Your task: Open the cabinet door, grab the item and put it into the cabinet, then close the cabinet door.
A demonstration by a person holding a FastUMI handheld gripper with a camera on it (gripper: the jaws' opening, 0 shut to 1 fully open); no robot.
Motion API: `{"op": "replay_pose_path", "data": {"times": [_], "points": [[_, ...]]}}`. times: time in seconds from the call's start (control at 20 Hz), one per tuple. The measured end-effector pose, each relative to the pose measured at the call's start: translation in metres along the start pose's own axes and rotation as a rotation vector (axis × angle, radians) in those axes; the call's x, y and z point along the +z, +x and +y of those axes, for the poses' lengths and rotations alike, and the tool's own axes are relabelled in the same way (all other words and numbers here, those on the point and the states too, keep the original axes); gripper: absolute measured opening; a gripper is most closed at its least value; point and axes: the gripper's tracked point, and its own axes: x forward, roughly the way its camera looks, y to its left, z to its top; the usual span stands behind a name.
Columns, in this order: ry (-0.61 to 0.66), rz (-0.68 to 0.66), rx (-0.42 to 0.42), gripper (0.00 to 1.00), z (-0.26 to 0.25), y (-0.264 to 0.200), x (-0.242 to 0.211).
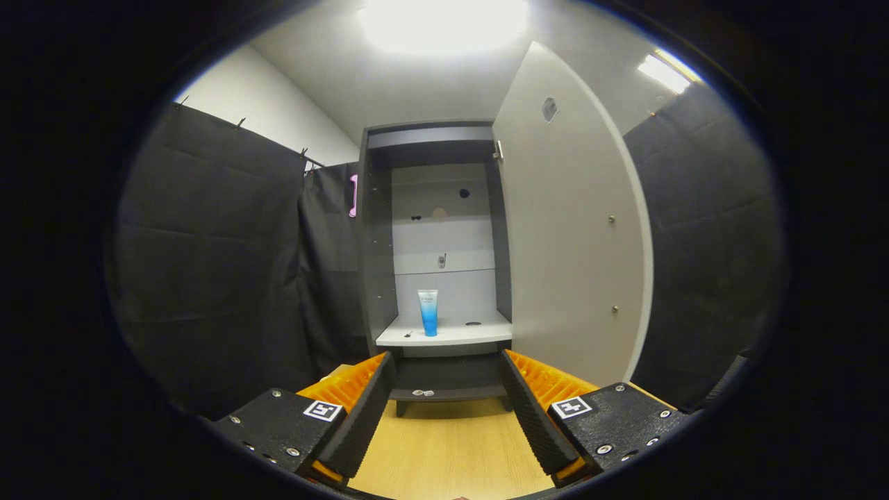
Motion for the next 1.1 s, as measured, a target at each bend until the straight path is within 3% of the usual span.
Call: {"op": "replay_pose_path", "data": {"times": [0.35,0.65,0.85,1.1], "points": [[0.008,-0.011,-0.146,0.93,-0.073,-0.035,-0.001],[0.001,-0.026,-0.358,0.93,-0.162,-0.050,0.015],[-0.023,-0.017,-0.483,0.93,-0.221,-0.036,0.033],[-0.048,-0.030,-0.572,0.93,-0.259,0.002,0.051]]}}
